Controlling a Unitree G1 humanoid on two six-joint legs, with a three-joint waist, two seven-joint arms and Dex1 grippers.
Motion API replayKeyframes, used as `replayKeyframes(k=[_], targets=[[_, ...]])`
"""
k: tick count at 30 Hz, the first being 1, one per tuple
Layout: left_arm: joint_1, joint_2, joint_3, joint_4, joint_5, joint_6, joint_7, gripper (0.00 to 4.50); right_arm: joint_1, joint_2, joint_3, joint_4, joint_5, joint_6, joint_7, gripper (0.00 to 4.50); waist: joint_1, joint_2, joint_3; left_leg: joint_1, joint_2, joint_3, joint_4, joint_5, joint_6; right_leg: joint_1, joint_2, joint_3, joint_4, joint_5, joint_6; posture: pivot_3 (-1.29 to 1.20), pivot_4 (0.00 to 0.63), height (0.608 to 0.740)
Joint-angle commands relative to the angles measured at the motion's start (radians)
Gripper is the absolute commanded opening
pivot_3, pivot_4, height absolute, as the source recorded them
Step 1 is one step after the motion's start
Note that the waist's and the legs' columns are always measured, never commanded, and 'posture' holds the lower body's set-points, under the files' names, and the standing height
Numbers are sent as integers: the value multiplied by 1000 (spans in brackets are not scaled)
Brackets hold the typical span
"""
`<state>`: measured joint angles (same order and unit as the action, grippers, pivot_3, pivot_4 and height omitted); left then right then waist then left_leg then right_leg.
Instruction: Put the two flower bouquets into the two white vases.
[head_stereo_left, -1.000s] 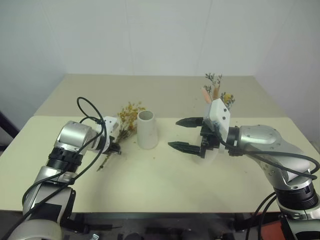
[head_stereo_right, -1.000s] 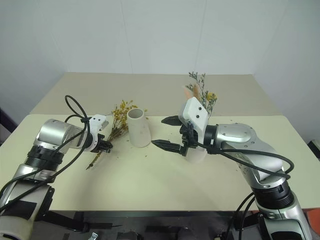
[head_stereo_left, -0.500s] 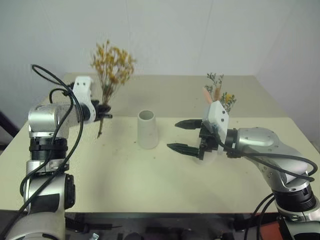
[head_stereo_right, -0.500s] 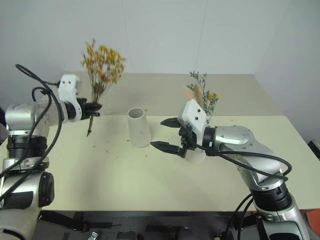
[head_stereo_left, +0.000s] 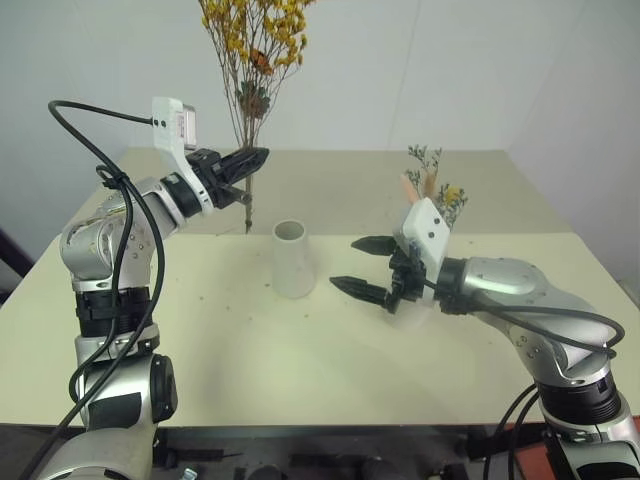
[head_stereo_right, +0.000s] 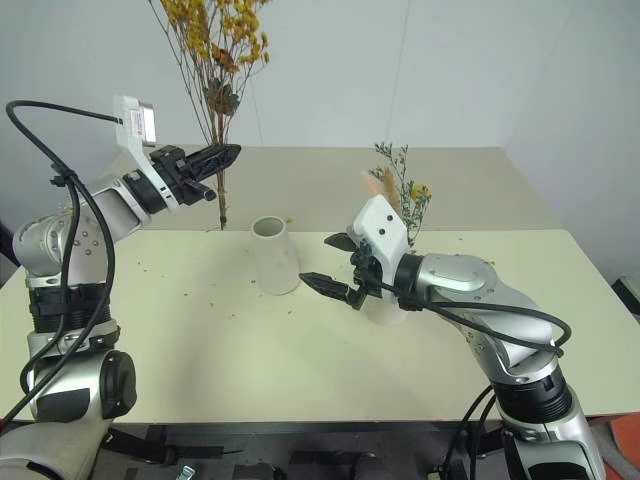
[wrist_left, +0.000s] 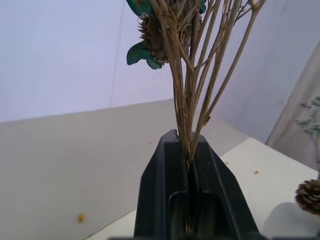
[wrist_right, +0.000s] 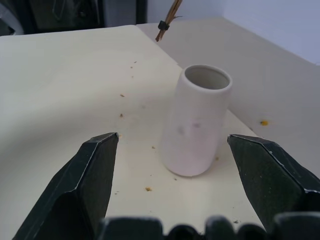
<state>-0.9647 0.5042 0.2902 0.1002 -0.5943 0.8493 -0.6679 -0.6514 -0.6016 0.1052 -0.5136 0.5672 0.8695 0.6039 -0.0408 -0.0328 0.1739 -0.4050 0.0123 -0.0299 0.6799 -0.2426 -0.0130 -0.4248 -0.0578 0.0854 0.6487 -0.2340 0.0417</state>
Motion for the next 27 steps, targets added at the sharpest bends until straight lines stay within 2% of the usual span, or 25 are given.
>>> replayKeyframes(k=[1,5,9,18,27], targets=[[-12,-14,4,-22,-37,-34,-14,21,-22,-2,-18,-32,-4,12,-15,4178,0,0,0,0,0,0,0,0,0,0,0,0,0,0,0,0,150,740],[-18,-40,2,-13,-46,-78,-35,21,-25,-3,-14,-24,-11,10,-12,4178,0,0,0,0,0,0,0,0,0,0,0,0,0,0,0,0,150,740],[-12,-105,-14,16,-18,-211,-29,21,-27,-6,-10,-13,-24,-2,-5,4178,1,0,0,0,0,0,0,0,0,0,0,0,0,0,0,0,150,740],[37,-150,-96,113,72,-415,-79,21,-15,-2,-15,-20,-34,-2,-1,4178,-1,0,0,0,0,0,0,0,0,1,0,0,-1,0,0,0,150,740],[66,-207,-118,153,99,-488,-54,21,-14,-2,-18,-22,-37,-3,5,4178,-1,0,0,0,0,0,0,0,0,1,0,0,-1,0,0,0,150,740]])
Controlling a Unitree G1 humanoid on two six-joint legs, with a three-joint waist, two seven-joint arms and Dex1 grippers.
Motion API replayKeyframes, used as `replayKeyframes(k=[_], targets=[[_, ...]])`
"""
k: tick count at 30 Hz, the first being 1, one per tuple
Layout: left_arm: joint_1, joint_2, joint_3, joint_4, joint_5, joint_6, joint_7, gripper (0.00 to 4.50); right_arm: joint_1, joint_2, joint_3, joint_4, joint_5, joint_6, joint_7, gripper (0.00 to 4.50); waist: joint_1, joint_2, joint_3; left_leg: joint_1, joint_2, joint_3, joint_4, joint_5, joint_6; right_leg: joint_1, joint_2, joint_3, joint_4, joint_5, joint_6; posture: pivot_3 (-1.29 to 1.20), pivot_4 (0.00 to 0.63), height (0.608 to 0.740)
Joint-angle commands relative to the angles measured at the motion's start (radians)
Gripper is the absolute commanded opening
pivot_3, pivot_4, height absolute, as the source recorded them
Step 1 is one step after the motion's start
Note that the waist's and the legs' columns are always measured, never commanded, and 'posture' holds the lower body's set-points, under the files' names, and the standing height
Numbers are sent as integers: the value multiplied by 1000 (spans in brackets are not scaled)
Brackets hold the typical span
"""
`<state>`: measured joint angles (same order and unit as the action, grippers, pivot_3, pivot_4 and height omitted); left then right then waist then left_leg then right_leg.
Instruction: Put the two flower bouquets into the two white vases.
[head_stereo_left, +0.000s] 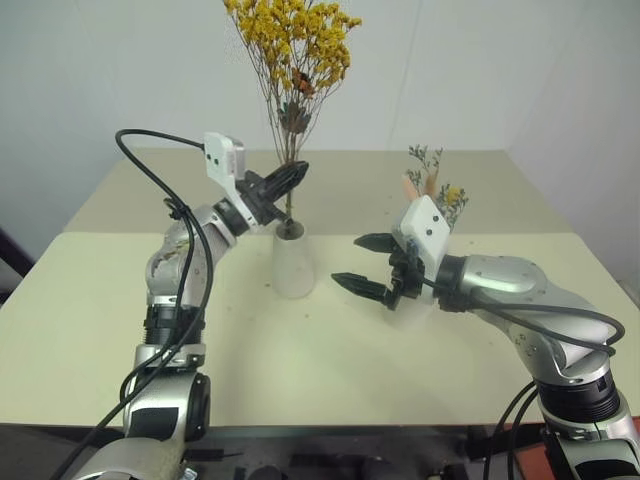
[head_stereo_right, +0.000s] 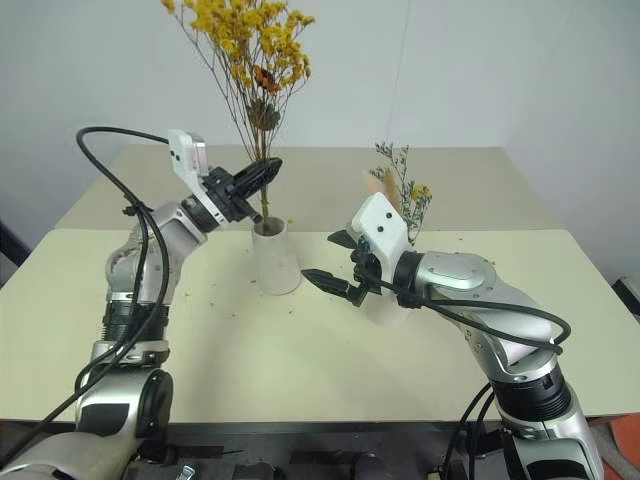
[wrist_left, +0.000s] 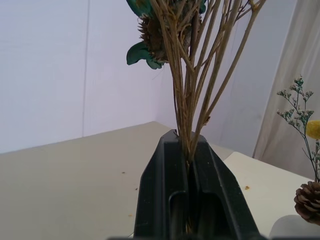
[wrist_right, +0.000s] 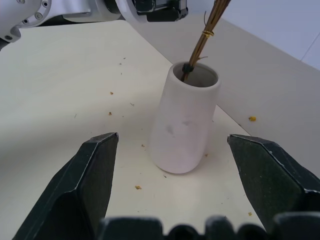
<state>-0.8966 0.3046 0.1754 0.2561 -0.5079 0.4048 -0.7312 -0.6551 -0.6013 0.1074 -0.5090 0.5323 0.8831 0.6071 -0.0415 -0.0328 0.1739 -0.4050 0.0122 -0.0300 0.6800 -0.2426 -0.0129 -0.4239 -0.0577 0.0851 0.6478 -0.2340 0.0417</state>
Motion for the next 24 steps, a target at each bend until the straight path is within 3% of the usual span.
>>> replayKeyframes(k=[1,6,7,10,20,24], targets=[[2,-11,-6,-4,16,-47,12,21,-11,-2,-20,-27,-2,-16,1,4178,-1,0,0,0,0,0,0,0,0,0,0,0,0,0,0,0,150,740],[25,-13,-22,-19,29,-33,24,21,-6,-3,-24,-32,0,-16,2,4178,0,0,0,0,0,0,0,0,0,0,0,0,0,0,0,0,150,740],[32,-12,-23,-28,27,-21,30,518,-6,-2,-25,-33,1,-14,0,4178,0,0,0,0,0,0,0,0,0,0,0,0,0,0,0,0,150,740],[51,-10,-27,-59,26,-6,43,1260,-3,3,-26,-37,6,-14,-2,4178,-1,0,0,0,0,0,0,0,0,0,0,0,0,0,0,0,150,740],[167,56,16,-243,-25,115,86,4463,-3,5,-19,-32,-2,-21,3,4178,-2,0,0,0,0,0,0,0,0,0,0,0,0,0,0,0,150,740],[239,102,41,-358,-63,186,113,4463,-1,10,-12,-27,-6,-29,5,4178,-2,0,0,0,0,0,0,0,0,0,0,0,0,0,0,0,150,740]])
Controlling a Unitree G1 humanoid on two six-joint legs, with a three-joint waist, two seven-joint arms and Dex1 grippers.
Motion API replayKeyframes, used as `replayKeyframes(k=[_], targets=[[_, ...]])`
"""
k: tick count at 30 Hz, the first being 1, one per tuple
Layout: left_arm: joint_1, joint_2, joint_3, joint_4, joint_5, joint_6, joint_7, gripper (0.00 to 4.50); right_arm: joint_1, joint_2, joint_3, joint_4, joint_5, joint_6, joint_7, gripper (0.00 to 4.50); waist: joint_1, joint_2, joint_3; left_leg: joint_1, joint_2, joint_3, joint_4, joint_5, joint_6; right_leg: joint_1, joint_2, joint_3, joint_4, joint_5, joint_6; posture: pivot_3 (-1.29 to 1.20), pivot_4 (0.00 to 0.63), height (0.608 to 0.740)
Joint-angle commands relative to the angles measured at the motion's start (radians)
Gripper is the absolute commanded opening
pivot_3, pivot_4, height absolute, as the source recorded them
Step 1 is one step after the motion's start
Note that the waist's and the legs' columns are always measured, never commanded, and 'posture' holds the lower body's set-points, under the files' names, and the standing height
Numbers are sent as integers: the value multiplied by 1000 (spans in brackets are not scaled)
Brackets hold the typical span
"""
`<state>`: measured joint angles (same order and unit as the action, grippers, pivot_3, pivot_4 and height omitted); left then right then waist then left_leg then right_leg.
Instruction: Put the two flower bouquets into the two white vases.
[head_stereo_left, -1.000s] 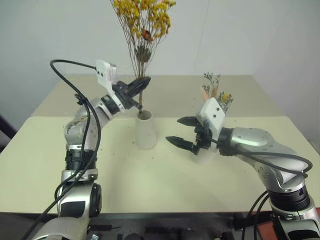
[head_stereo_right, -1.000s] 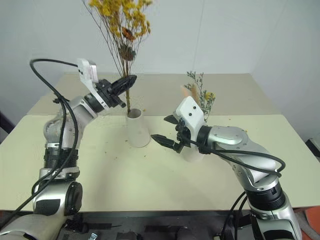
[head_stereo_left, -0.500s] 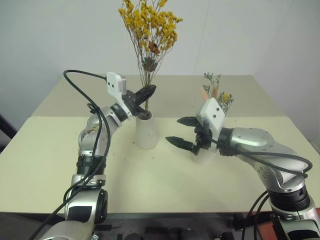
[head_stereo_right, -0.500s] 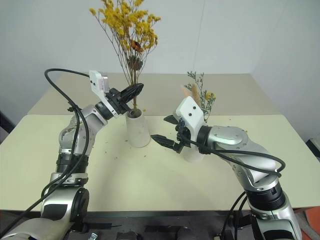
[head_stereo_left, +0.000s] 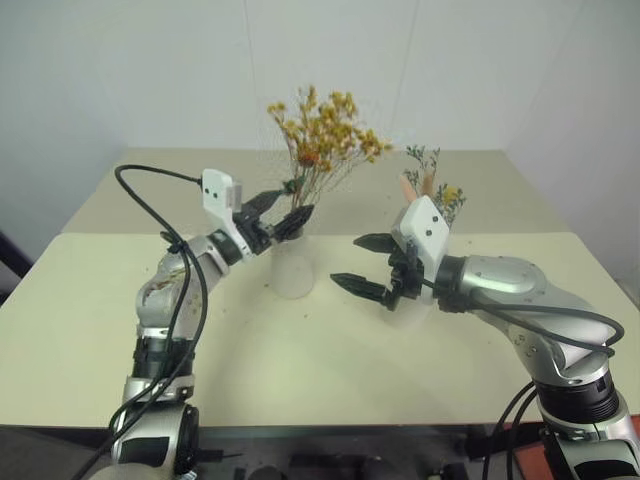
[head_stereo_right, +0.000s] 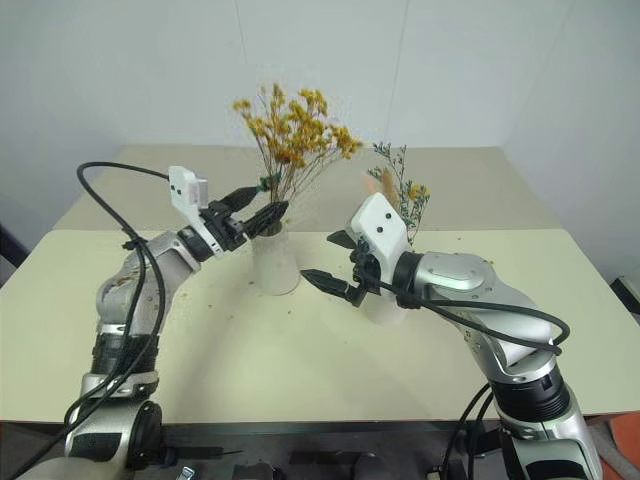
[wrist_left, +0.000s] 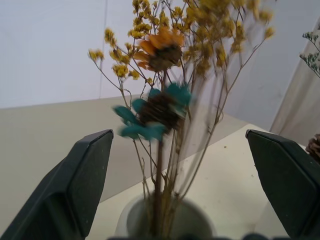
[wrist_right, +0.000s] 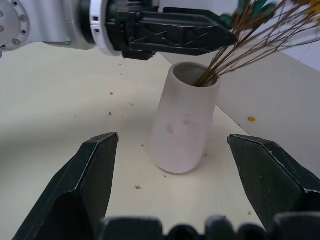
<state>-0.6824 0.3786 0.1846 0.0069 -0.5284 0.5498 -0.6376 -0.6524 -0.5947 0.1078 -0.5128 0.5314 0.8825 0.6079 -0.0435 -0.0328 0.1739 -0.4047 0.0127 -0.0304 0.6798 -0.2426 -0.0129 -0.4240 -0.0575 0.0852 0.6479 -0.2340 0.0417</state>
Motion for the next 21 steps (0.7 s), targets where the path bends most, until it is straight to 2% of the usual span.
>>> replayKeyframes(k=[1,7,11,16,18,21], targets=[[37,35,36,-128,-51,54,26,4463,-4,5,-11,-22,-5,-30,5,4178,1,0,0,0,0,0,0,0,0,0,0,0,0,0,0,0,150,740],[107,67,75,-234,-109,139,73,4463,-12,10,-1,-5,-14,-44,18,4178,2,0,0,0,0,0,0,0,0,1,0,0,0,0,0,0,150,740],[171,131,93,-317,-168,189,35,4463,-11,10,-1,-4,-18,-46,29,4178,-2,0,0,0,0,0,0,0,0,0,0,0,0,0,0,0,150,740],[237,277,106,-359,-210,173,-118,4463,0,-6,-15,-11,-14,-46,50,4178,-1,0,0,1,1,0,0,0,0,0,1,0,0,0,0,0,150,740],[275,366,106,-396,-231,151,-244,4463,27,-25,-48,-28,11,-48,78,4178,-2,0,0,1,1,1,-1,0,0,0,1,0,0,0,0,0,150,740],[297,432,109,-415,-262,133,-337,4463,61,-37,-121,-40,84,-36,109,4178,4,0,0,1,1,1,-1,0,0,1,0,-1,-2,0,-1,0,150,740]])
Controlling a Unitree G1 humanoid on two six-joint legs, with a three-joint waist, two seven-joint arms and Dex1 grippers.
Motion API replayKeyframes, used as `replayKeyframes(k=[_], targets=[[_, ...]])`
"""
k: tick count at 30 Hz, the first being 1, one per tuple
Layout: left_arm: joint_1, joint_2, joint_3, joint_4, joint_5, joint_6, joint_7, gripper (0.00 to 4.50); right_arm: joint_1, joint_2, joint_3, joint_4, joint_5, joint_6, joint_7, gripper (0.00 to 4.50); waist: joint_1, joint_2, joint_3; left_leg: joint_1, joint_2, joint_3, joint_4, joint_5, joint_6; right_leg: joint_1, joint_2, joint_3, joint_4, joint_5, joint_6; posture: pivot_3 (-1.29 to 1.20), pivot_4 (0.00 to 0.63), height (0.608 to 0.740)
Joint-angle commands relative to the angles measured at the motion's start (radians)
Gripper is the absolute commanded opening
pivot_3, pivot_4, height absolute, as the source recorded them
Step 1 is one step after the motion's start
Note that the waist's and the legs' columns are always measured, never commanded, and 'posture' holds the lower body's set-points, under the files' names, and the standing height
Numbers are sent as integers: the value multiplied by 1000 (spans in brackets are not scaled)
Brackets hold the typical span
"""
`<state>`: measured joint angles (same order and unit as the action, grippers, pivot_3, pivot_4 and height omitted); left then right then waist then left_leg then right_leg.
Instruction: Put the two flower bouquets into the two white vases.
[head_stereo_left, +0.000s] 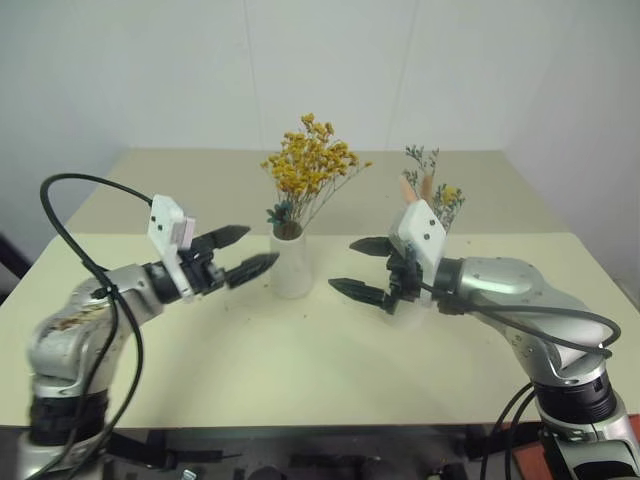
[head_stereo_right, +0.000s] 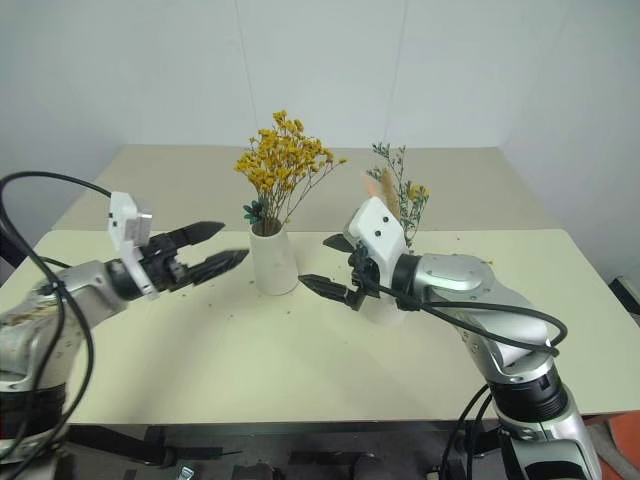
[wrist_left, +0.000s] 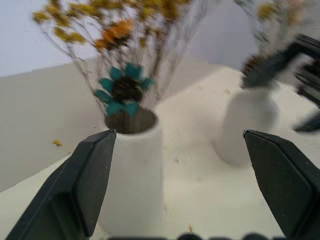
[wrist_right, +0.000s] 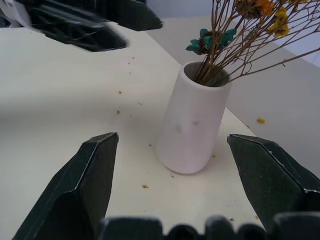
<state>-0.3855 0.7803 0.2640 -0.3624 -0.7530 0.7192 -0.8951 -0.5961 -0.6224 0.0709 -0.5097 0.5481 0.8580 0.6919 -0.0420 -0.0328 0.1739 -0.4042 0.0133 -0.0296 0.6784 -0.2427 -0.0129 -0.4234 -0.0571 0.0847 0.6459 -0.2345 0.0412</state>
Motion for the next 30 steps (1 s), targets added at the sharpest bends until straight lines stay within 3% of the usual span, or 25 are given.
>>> replayKeyframes(k=[1,17,24,30], targets=[[3,45,28,-44,-43,-43,-106,4463,13,-11,-112,-43,96,-3,32,4178,5,0,0,0,0,0,0,0,0,0,0,0,0,0,0,0,150,740],[-117,160,-68,134,35,-142,-357,4463,250,-188,-421,-116,328,84,16,4178,0,0,0,1,1,1,0,0,0,1,1,0,0,-1,0,0,150,740],[-128,195,-59,189,66,-154,-382,4463,384,-287,-536,-69,285,39,62,4178,0,0,0,1,1,1,0,0,0,1,1,0,0,-1,0,0,150,740],[-105,207,-37,176,60,-147,-371,4463,410,-342,-565,-14,277,5,123,4178,-1,0,0,1,1,2,0,0,0,2,1,0,0,-1,0,0,150,740]])
